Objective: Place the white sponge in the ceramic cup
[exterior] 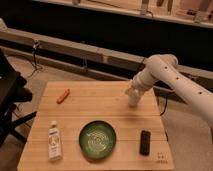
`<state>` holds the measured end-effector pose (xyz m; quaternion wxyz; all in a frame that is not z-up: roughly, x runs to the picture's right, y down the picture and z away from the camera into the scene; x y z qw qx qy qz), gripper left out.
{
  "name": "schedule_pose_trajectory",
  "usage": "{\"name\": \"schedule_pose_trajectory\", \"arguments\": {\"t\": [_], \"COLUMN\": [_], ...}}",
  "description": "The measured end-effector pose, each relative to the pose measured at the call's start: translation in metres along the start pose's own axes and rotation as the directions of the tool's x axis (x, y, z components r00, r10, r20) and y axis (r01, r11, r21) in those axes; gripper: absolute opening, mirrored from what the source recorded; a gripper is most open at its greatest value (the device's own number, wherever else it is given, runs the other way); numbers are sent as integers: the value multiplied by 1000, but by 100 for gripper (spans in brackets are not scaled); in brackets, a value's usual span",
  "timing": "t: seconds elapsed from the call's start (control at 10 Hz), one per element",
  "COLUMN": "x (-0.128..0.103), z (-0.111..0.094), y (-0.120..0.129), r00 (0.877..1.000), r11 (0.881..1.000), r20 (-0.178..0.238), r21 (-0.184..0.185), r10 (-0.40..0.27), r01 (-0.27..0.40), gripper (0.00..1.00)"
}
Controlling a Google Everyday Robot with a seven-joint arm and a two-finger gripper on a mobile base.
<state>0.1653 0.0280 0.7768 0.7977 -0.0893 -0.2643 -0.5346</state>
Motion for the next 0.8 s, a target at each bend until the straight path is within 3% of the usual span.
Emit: {"name": "schedule_pose_trajectory", "arguments": {"t": [0.5,0.8], "x": [7,22], "z": [-5,-21], "y": [0,-5], "r00": [999,997], "r11": [1000,999], "r20": [-41,-76], "r21": [6,24], "r10": [18,23], "r01": [-18,-21], "gripper": [80,80]}}
